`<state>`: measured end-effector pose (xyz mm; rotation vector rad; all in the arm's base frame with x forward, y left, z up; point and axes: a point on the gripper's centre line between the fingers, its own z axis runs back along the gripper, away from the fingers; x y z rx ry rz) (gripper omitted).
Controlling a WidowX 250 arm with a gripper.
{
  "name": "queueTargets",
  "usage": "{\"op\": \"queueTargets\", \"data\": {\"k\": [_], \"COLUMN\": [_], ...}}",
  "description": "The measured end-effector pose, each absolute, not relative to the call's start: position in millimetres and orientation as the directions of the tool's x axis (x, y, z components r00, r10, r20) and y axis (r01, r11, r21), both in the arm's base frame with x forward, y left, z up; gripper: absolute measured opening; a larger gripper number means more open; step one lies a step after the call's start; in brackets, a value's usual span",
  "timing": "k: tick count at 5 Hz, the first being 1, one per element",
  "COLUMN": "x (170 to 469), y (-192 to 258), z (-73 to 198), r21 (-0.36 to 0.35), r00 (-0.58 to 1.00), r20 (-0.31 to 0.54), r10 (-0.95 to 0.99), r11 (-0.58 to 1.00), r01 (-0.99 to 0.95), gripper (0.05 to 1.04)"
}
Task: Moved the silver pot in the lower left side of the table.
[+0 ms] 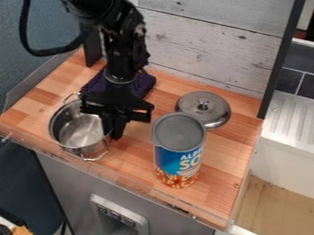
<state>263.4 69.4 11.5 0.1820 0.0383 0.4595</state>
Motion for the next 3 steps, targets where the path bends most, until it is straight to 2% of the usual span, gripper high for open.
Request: {"op": "queueTargets", "data": {"k": [2, 3], "x": [264.8, 262.3], "y": [74.6, 78.2], "z": [2.2, 2.8], "r21": [0.165, 0.168], "r00": [0.888, 0.876], "r20": [-0.013, -0.024], "r10": [0.460, 0.482], "r11": [0.877, 0.866], "r01": [-0.452, -0.472], "gripper": [0.108, 0.290]}}
